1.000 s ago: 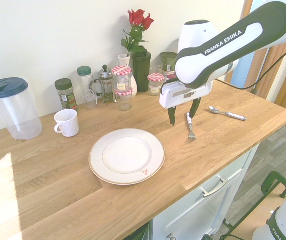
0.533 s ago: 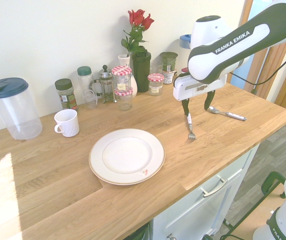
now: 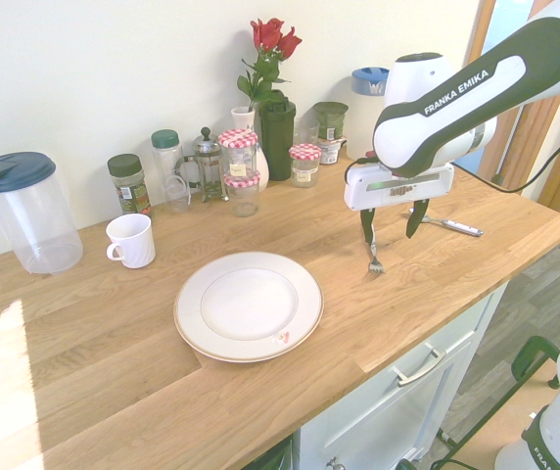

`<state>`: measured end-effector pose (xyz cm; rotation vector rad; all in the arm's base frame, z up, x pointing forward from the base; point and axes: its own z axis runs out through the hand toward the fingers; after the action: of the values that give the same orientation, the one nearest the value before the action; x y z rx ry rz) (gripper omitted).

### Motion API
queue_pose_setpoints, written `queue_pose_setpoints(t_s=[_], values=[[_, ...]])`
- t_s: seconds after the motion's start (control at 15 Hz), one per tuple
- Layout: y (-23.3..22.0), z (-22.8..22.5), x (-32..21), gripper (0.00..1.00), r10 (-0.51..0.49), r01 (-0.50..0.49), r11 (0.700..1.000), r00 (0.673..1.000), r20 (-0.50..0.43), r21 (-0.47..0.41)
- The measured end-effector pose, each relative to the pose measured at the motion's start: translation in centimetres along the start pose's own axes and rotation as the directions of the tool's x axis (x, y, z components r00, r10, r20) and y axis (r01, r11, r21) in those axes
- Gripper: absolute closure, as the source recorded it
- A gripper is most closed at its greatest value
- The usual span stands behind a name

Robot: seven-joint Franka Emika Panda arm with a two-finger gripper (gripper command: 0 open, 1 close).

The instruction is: Put the fork into the plate

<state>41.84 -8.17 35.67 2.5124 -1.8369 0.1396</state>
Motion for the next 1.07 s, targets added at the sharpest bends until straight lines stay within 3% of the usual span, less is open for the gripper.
queue_pose_setpoints(t_s=[0.07,0.13,1.07], values=[[0.0,0.4,0.0,0.0,0.015,-0.015,1.0,1.0,0.0,0.002],[0.0,1.0,0.0,1.0,0.029,-0.029,1.0,1.0,0.003,0.0],[-0.6,2.9,1.0,1.0,0.103,-0.103,0.994,0.995,0.001,0.033]])
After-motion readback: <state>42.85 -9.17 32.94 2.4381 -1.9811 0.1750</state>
